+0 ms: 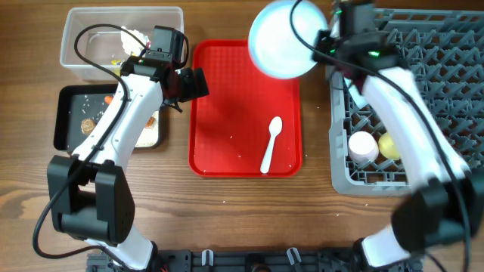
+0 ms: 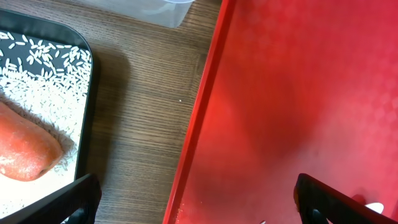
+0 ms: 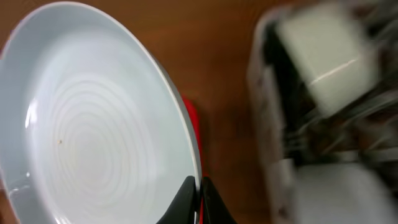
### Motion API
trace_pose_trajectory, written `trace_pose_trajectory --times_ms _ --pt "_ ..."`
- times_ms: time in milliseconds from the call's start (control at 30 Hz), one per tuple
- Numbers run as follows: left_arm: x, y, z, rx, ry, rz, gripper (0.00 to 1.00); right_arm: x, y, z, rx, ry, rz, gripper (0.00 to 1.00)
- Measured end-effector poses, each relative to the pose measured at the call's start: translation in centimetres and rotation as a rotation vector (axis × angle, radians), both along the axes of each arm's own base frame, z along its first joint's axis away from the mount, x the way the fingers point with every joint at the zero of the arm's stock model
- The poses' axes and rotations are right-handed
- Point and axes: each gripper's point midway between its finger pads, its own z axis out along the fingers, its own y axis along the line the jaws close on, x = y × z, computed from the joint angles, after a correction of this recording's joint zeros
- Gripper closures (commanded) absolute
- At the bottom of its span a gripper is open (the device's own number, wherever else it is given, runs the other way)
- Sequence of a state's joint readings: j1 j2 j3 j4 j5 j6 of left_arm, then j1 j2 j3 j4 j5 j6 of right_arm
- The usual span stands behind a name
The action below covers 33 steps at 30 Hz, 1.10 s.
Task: Sort waste into correct bins and load items into the dishwasher rack
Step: 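Lift the light-blue plate and carry it right into the rack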
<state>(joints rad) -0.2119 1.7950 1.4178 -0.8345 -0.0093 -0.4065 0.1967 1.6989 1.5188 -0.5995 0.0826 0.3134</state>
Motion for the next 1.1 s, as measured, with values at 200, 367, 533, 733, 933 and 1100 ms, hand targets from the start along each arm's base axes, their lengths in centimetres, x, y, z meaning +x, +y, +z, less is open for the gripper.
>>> trace_pose_trajectory --times_ms 200,367,533,733,933,1100 --pt "0.0 0.0 0.0 0.0 0.0 0.0 0.0 -1.7 -4.4 7.0 -0.195 -0.168 -0.129 0.96" --pt "0.0 0.0 0.0 0.0 0.0 0.0 0.0 -2.6 -9.6 9.8 -0.446 -0.219 -0.323 0.96" --pt "0.1 0.0 0.0 -0.001 -0.003 0.0 0.0 -3.8 -15.2 11.2 -0.602 -0.201 -0.485 0.96" --pt "0.2 0.0 0.1 -0.002 -0.007 0.0 0.0 -4.9 -21.5 12.8 -0.666 -0.208 -0.642 0.96" --pt "0.2 0.0 0.1 -0.002 -0.008 0.0 0.0 -4.2 -23.1 14.9 -0.745 -0.256 -0.64 0.96" --pt "0.2 0.0 0.1 -0.002 -0.008 0.0 0.0 -1.9 -23.2 13.9 -0.834 -0.234 -0.572 0.96"
